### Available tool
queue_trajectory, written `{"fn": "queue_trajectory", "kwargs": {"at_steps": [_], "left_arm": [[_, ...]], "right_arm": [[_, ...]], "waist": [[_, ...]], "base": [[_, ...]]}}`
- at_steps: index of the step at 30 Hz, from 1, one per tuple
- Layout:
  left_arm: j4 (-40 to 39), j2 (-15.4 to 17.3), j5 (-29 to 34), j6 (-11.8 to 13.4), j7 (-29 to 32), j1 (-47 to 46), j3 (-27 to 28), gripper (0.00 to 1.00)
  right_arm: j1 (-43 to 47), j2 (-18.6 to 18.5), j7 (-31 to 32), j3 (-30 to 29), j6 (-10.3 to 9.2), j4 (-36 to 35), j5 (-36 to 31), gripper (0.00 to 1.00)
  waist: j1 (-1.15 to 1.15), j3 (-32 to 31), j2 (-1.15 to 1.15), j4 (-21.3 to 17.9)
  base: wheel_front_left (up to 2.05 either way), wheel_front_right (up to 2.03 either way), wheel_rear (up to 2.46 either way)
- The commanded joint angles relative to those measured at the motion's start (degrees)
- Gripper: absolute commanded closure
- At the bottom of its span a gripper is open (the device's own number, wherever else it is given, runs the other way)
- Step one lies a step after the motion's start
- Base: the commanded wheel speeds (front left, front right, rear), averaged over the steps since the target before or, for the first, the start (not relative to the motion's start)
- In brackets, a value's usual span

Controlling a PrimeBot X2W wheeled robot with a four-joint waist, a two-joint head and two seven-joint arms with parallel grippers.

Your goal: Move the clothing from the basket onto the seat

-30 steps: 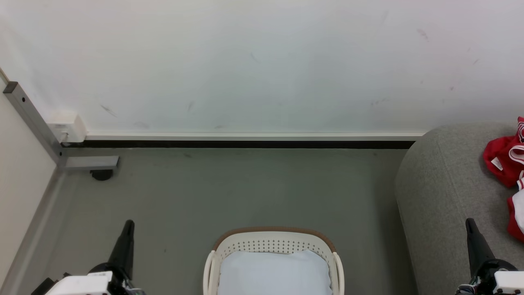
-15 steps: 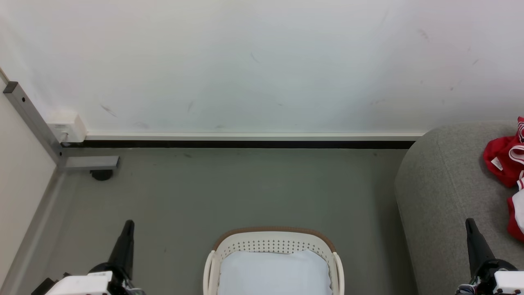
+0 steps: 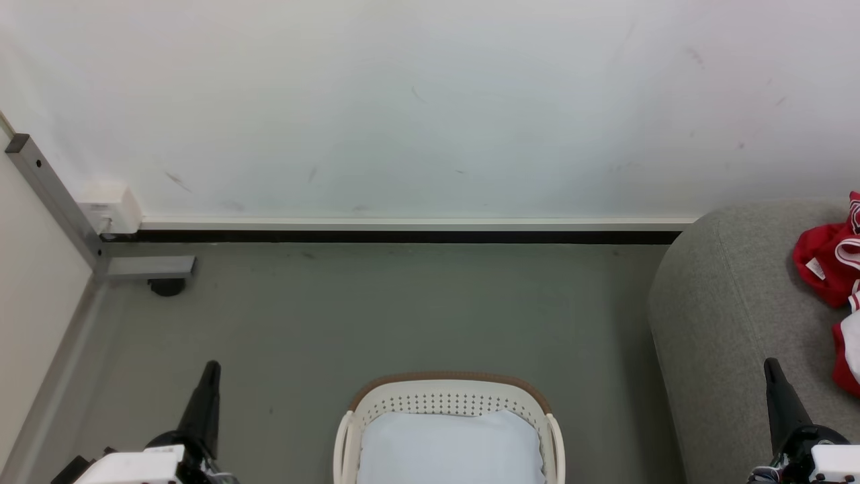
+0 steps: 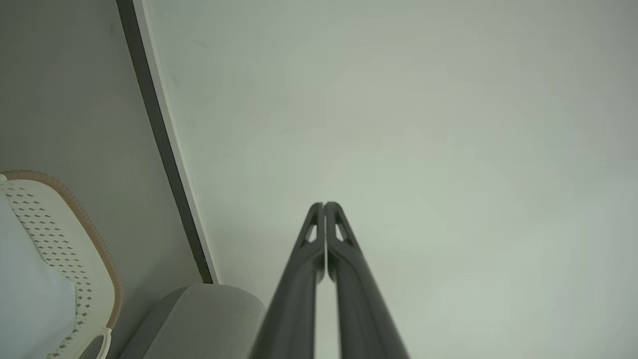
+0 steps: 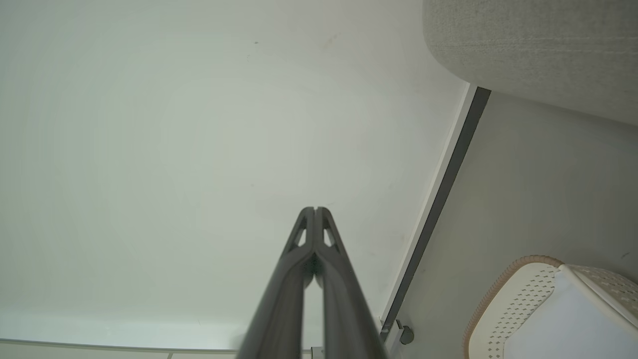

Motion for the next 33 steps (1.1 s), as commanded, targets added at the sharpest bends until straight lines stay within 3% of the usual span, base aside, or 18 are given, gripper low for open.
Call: {"fn": "queue_trajectory", "kwargs": {"at_steps": [1,33], "left_arm": [[-0.18,0.46,-0.76,-0.36,0.27,-0.48,0.18,1.00],[-0.18,0.46,-0.77,-0.36,0.26,-0.47,0.17,1.00]], "right_arm": [[-0.65,0.03,0.20,-0.25,-0.12,-0.20,-0.14,1.00],[-0.67,0.14,0.24,-0.40,-0.12,-0.19,-0.36,1.00]], "waist": [[0.00,0.00,0.00,0.00],[0.00,0.00,0.00,0.00]], "base": [[0.00,0.00,0.00],[0.00,0.00,0.00]]}}
